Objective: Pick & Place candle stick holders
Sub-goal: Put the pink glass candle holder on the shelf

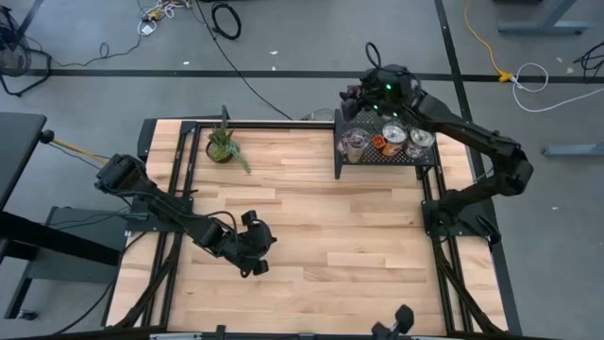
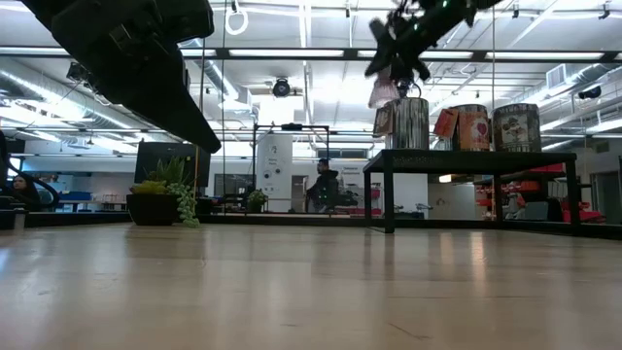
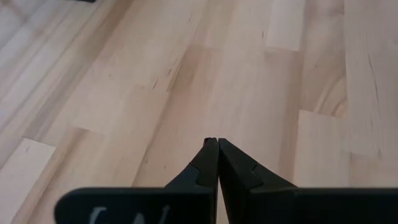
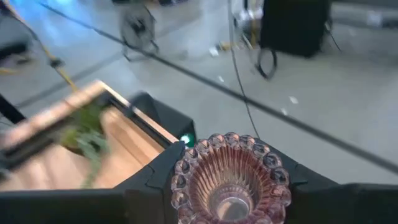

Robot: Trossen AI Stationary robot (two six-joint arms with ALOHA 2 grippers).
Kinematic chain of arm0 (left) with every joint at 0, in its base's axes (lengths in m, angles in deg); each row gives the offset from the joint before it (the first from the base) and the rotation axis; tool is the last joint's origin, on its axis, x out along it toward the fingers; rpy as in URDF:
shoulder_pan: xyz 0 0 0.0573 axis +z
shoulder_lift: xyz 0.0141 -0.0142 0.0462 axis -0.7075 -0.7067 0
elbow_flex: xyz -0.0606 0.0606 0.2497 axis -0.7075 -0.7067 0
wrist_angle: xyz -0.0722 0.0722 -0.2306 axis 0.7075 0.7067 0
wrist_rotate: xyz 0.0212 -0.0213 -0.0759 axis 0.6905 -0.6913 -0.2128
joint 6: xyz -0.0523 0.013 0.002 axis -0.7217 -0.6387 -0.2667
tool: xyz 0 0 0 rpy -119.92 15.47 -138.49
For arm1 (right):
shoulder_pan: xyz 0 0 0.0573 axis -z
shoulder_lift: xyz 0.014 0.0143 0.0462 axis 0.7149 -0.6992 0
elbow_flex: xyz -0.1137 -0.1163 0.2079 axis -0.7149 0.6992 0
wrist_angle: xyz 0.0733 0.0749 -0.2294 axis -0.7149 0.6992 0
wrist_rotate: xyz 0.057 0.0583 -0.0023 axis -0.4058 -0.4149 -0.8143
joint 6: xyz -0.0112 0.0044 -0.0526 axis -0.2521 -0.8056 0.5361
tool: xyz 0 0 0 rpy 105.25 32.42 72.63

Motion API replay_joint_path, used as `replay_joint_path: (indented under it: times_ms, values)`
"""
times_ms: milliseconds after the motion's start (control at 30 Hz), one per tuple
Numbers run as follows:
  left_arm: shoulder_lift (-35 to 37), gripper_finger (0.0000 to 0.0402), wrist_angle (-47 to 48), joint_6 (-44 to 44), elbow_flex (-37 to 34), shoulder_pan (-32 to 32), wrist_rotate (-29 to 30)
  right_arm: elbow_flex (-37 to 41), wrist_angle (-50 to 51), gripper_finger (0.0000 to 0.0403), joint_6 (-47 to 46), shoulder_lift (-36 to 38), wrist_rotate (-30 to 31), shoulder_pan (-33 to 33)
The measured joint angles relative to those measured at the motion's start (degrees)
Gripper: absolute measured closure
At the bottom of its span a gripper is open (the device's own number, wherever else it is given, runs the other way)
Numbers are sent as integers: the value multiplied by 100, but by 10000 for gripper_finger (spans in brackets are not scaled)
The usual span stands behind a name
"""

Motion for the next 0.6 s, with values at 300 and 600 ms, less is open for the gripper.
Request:
replay_joint_path:
  times_ms: [300, 600]
  values:
    - [0, 388, 0, 0, 0, -1, -2, 13, 153, 254, -57, -341, -36, 378]
    - [0, 388, -9, -4, 0, -13, -45, 724, -619, 254, -438, -284, -281, 699]
